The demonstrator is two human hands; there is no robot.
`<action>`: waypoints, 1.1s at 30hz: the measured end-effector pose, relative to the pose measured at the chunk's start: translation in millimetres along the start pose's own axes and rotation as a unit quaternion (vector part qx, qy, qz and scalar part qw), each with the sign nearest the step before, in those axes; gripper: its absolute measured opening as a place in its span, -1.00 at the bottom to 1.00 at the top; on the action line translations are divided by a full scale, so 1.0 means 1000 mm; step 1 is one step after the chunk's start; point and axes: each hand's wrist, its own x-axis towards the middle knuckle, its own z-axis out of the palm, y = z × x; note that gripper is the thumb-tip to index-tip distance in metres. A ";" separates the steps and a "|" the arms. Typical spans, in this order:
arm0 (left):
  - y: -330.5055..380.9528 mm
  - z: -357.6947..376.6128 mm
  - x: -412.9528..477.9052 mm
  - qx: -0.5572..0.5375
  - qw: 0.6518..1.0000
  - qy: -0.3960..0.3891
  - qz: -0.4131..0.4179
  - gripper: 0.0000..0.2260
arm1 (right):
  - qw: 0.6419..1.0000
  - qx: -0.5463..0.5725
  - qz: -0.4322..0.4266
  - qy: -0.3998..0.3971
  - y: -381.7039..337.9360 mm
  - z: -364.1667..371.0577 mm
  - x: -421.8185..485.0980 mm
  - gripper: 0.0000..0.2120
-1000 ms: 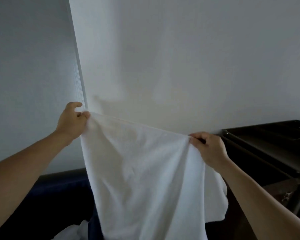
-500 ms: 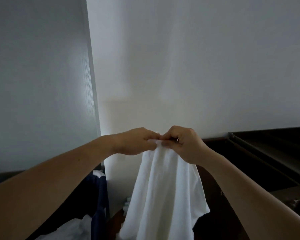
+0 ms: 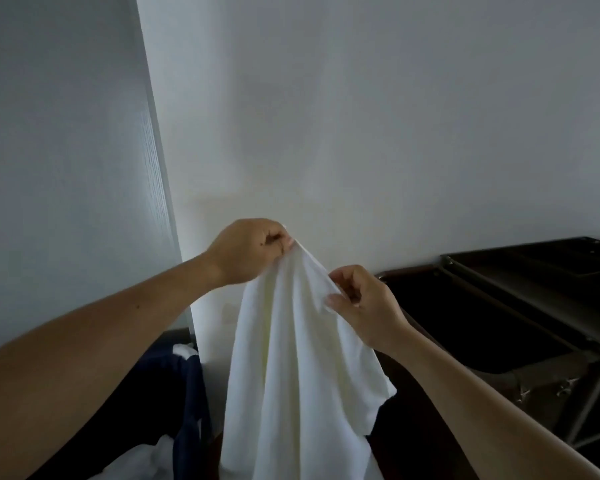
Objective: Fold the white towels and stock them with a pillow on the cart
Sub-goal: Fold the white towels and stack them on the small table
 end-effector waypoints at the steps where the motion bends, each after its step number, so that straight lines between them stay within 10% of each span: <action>1: -0.001 -0.003 0.004 0.014 0.999 0.028 -0.015 -0.79 | 1.000 -0.004 0.008 0.010 0.005 -0.001 -0.003 -0.77; 7: -0.021 -0.015 0.019 0.019 0.984 0.130 -0.121 -0.75 | 0.979 -0.119 0.094 -0.140 0.039 -0.007 -0.027 -0.68; 19: -0.068 -0.010 0.004 0.076 0.965 0.121 -0.218 -0.73 | 0.942 -0.201 0.187 -0.190 0.049 -0.061 -0.037 -0.74; 26: -0.081 -0.004 -0.001 0.079 0.962 0.115 -0.236 -0.74 | 0.956 -0.280 0.083 -0.023 0.037 -0.079 -0.037 -0.82; 33: -0.071 -0.002 0.000 0.064 0.967 0.123 -0.214 -0.74 | 0.946 -0.275 0.174 -0.001 0.053 -0.075 -0.042 -0.94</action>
